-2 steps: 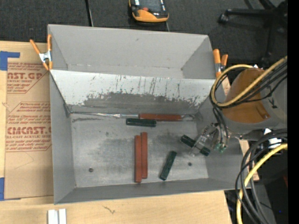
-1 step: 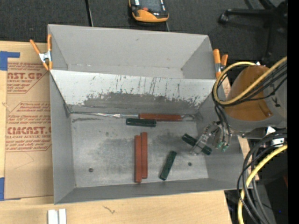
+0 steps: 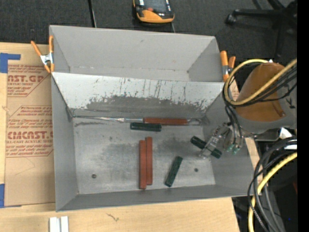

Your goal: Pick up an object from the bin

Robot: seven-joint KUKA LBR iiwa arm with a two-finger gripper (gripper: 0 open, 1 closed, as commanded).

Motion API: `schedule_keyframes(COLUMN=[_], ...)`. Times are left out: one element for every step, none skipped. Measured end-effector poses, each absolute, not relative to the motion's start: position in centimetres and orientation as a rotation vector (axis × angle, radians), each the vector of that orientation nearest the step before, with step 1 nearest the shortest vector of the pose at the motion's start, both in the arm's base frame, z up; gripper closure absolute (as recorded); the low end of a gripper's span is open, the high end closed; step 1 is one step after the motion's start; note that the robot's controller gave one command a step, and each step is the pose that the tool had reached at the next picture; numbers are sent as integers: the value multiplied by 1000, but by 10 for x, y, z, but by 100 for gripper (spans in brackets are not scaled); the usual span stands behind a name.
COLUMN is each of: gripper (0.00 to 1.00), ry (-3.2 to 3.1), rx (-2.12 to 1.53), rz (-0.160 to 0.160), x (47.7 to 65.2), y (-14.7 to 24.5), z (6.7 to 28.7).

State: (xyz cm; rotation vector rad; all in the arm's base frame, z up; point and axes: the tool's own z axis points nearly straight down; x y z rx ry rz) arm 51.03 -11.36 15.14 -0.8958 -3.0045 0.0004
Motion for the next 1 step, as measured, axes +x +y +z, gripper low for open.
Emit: schedule_keyframes(gripper=[100], ry=[-3007], rx=[-897], rz=[0], x=[511], y=[-114], z=[172])
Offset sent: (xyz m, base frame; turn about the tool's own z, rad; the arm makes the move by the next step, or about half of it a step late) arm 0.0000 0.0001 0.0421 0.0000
